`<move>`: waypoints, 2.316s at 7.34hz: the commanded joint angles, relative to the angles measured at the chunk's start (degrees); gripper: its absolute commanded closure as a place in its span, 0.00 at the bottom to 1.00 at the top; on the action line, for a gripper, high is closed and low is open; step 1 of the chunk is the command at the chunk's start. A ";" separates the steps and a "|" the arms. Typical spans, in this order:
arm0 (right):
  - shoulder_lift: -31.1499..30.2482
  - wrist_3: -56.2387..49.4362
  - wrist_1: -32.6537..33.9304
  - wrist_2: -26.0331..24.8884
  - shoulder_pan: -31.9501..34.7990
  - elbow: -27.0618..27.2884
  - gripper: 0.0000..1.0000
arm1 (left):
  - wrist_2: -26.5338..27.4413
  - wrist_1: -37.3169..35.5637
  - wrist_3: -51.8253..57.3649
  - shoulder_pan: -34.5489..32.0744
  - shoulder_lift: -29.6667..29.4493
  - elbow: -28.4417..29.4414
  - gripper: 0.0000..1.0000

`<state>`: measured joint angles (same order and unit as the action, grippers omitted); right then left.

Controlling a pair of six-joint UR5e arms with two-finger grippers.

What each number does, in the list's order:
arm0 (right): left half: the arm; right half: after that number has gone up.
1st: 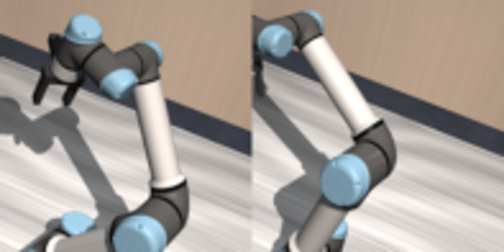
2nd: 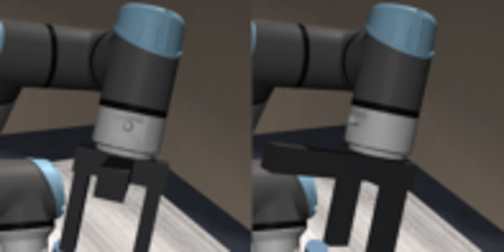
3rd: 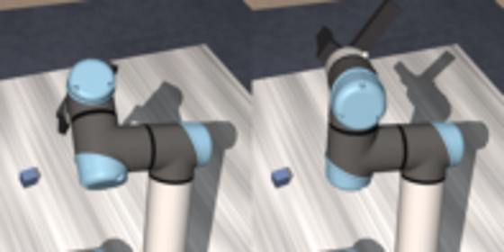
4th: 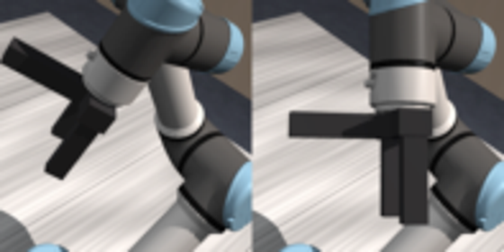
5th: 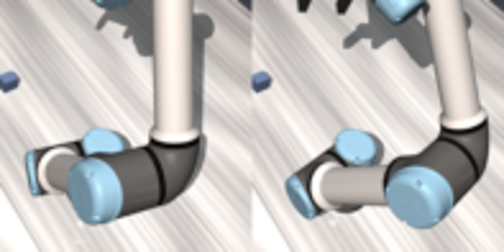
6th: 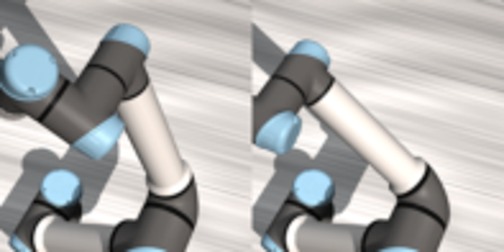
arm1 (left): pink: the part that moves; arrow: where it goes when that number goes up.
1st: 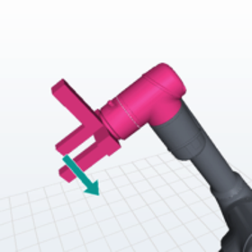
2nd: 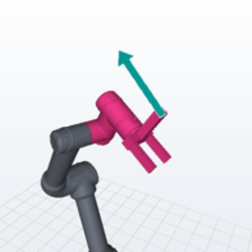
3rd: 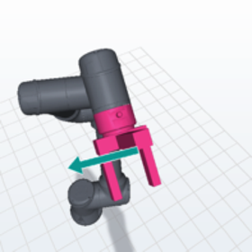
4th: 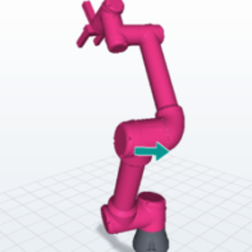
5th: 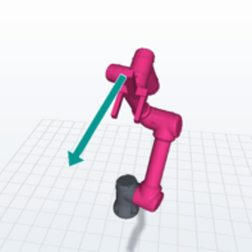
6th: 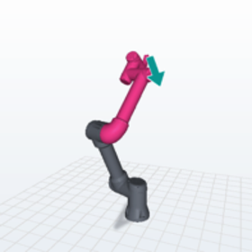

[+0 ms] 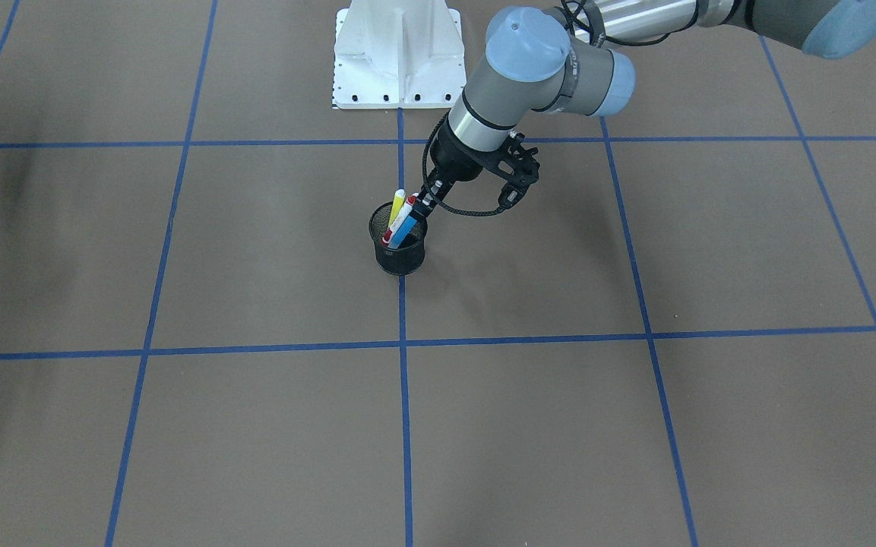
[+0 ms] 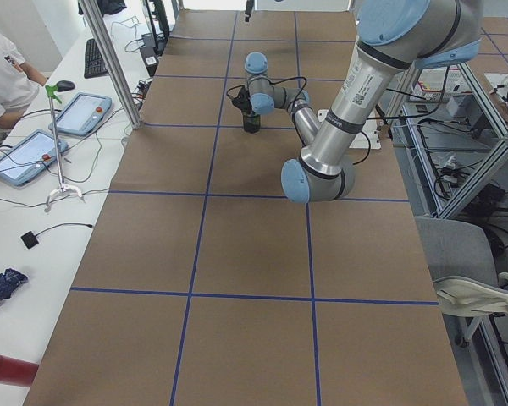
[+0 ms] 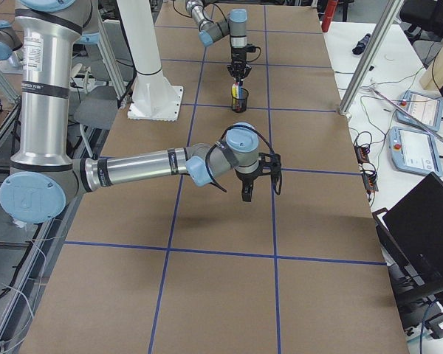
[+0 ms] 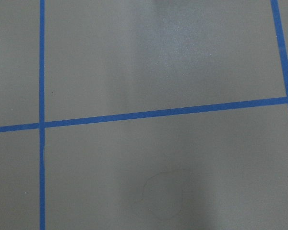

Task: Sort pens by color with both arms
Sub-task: 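Grasp the blue marker in the pen cup with the left gripper, then lift the blue marker out of the cup with the left gripper, then lower the blue marker beside the cup and open the left gripper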

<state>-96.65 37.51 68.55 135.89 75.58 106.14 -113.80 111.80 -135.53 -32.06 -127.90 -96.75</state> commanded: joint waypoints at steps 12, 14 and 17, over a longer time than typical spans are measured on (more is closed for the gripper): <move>-0.03 0.28 0.00 -0.89 -0.09 -0.05 0.01 | 25.09 -7.74 9.06 -3.89 -22.36 17.33 1.00; -0.12 0.37 0.00 -0.89 0.00 -0.06 0.01 | 28.00 -8.27 6.34 -3.80 -23.36 20.53 1.00; -0.12 0.37 0.00 -0.89 -0.09 -0.14 0.01 | 28.01 -7.65 5.81 -2.84 -24.06 23.86 1.00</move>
<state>-96.77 37.88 68.52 135.00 75.57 106.07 -85.89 104.00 -128.91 -35.62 -151.55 -75.16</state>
